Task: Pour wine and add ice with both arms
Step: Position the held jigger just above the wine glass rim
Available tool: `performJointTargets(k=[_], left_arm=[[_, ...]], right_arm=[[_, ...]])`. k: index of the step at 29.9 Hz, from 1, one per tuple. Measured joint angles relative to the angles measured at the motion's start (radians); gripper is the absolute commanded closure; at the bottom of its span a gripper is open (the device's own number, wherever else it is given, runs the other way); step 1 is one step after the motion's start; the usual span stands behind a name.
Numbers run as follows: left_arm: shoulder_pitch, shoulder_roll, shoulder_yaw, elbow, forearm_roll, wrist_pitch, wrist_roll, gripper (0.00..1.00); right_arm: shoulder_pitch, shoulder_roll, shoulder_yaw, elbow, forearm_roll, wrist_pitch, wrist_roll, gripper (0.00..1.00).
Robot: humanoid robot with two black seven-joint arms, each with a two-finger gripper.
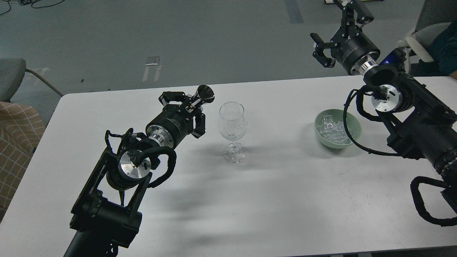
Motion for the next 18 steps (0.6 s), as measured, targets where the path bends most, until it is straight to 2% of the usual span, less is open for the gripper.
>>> performJointTargets(k=[18], left_arm=[[-0.031, 0.0, 0.001, -0.004, 0.015, 0.019, 0.014, 1.0]], right_arm=[[0.0, 0.002, 0.0, 0.0, 0.0, 0.0, 0.0, 0.0]])
